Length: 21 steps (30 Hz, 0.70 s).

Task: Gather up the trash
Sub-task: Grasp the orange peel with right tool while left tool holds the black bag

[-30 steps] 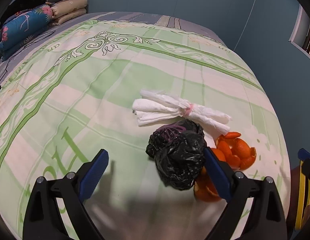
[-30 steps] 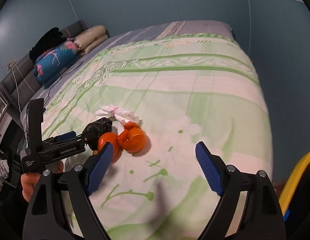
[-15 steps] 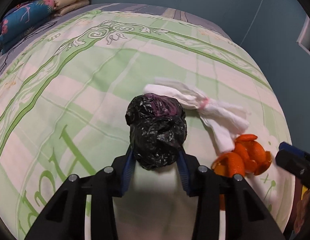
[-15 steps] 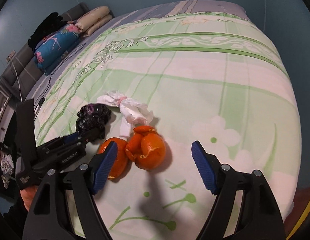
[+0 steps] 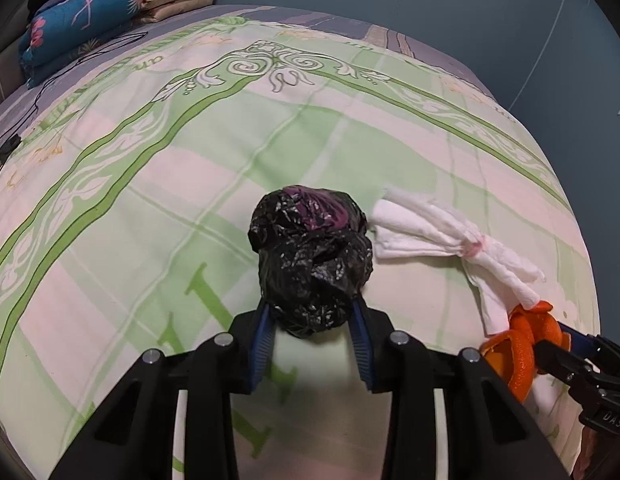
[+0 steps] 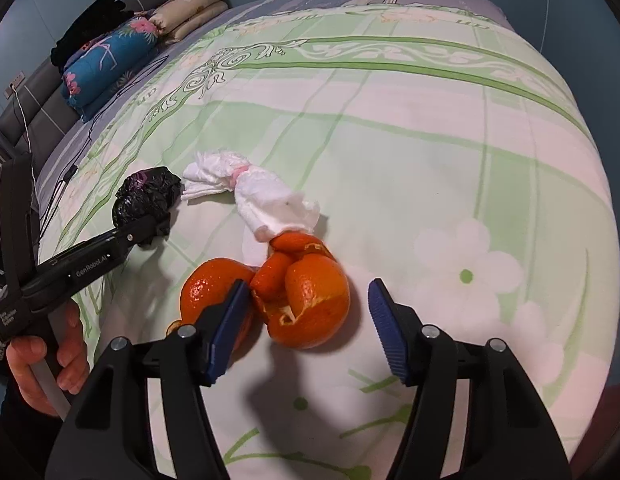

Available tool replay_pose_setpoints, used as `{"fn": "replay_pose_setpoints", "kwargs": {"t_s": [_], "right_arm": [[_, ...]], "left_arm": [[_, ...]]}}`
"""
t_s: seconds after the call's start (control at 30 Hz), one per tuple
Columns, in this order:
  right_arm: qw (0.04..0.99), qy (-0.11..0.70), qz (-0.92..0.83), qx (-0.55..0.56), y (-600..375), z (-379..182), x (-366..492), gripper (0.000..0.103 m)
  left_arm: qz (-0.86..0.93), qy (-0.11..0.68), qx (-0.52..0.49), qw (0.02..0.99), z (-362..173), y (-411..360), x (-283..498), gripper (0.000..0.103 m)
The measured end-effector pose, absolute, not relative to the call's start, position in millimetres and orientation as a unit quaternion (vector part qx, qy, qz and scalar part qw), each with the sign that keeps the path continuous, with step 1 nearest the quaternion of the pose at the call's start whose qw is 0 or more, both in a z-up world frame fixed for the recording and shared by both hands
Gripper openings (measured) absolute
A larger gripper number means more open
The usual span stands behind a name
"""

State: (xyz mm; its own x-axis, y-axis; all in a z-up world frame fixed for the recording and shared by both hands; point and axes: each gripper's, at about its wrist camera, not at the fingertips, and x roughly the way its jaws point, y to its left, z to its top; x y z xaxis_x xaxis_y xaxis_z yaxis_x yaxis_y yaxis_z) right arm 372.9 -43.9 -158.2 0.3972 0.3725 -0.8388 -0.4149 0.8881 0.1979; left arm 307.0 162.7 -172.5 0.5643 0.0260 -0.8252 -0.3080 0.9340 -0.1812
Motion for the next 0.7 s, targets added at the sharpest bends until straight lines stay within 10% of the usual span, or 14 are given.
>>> {"fn": "replay_pose_setpoints", "kwargs": {"t_s": [0.23,0.7], "right_arm": [[0.843,0.482,0.235,-0.042,-39.1,-152.5,363.7,0.032],[0.876,0.433,0.211,0.005,-124.1,-94.5,305.4,0.030]], "left_arm": [[0.101,0.450,-0.156,0.873,-167.3,170.7,299.0,0.030],[0.080,0.394,-0.125,0.907,-106.3,153.1,230.0,0.029]]}}
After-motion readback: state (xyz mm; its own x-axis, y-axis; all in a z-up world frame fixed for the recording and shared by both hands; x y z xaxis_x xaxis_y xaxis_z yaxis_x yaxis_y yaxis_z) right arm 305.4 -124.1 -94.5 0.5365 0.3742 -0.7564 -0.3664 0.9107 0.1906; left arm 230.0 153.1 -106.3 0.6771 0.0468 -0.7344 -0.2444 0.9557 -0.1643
